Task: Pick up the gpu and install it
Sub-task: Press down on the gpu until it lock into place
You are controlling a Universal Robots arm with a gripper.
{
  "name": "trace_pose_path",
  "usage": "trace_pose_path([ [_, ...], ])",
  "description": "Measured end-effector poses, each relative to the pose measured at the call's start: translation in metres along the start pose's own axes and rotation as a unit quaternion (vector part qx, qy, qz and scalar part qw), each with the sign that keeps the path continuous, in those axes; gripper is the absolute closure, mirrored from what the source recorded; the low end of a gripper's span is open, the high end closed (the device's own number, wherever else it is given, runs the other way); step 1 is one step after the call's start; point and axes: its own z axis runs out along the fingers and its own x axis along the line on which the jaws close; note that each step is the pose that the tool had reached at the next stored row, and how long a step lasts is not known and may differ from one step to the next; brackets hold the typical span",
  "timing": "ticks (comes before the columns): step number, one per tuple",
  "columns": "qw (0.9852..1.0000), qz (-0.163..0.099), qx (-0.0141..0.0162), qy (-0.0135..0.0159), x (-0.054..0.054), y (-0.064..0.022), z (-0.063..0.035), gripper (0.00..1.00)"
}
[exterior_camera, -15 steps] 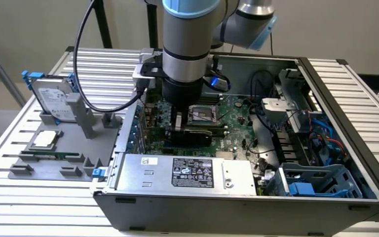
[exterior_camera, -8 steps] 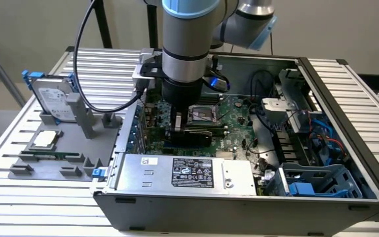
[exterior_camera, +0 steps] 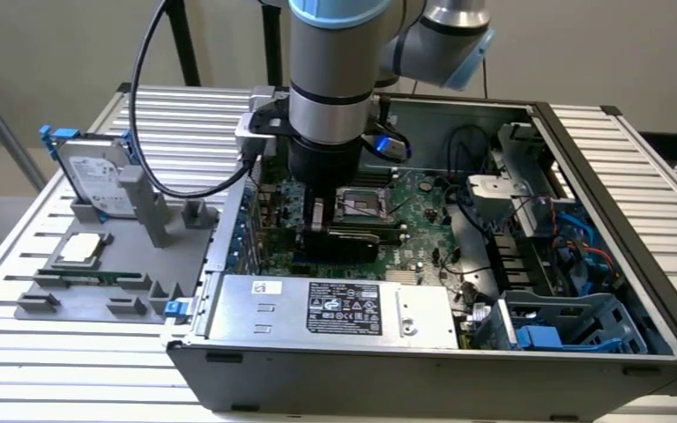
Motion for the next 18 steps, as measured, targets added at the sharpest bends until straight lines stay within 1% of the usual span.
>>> trace_pose_path([
  [8, 1.0, 0.0, 0.0, 0.0, 0.001, 0.0013, -0.0359, 0.0],
  [9, 1.0, 0.0, 0.0, 0.0001, 0.001, 0.0014, -0.0385, 1.0],
  [18, 1.0, 0.0, 0.0, 0.0, 0.001, 0.0014, -0.0398, 1.0],
])
